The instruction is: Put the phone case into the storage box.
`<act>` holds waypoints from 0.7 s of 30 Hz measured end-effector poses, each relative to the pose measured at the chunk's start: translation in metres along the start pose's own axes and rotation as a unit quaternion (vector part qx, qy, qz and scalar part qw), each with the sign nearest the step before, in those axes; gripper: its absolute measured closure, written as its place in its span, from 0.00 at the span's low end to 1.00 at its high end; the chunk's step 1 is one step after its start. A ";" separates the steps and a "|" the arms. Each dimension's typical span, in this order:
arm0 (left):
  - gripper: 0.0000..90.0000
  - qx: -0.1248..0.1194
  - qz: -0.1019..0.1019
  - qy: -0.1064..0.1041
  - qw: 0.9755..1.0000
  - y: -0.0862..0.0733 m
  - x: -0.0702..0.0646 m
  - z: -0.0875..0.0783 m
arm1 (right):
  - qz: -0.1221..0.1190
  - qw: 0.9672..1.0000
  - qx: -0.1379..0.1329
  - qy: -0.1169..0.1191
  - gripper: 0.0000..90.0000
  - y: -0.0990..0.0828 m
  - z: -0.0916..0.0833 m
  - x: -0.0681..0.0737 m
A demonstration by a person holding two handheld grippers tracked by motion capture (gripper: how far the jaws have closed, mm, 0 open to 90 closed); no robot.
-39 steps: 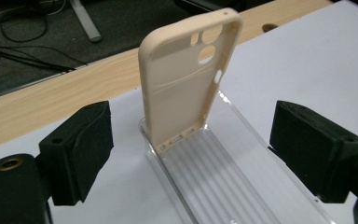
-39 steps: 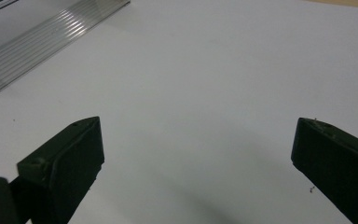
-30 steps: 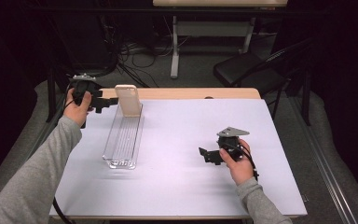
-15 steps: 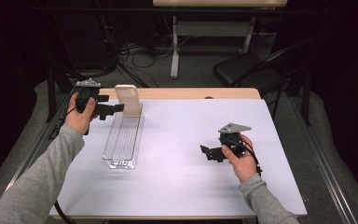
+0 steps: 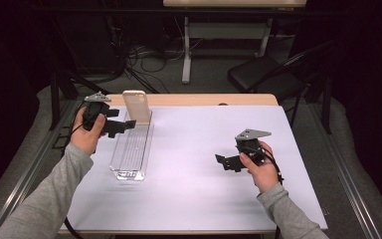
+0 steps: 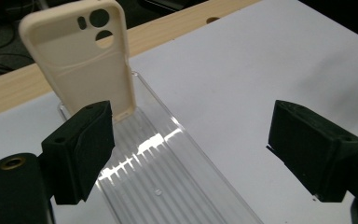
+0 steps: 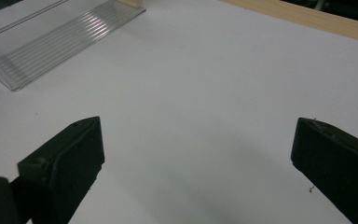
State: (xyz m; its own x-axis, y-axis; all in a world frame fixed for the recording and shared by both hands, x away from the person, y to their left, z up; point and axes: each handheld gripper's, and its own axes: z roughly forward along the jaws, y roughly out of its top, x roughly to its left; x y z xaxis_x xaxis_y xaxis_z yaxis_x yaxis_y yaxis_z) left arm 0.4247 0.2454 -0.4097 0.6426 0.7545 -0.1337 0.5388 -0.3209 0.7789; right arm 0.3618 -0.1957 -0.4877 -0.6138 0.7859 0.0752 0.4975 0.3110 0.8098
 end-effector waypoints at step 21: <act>0.16 -0.012 -0.016 -0.033 0.999 -0.033 -0.028 -0.016 | -0.004 1.000 -0.003 -0.017 0.03 -0.002 -0.015 0.009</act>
State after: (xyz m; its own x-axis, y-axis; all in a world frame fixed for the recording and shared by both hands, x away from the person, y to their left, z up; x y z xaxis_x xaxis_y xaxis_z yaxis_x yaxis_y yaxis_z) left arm 0.3804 0.2445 -0.4215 0.6594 0.7251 -0.1985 0.5471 -0.2817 0.7883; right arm 0.3463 -0.1975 -0.4801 -0.5960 0.8014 0.0494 0.4894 0.3139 0.8136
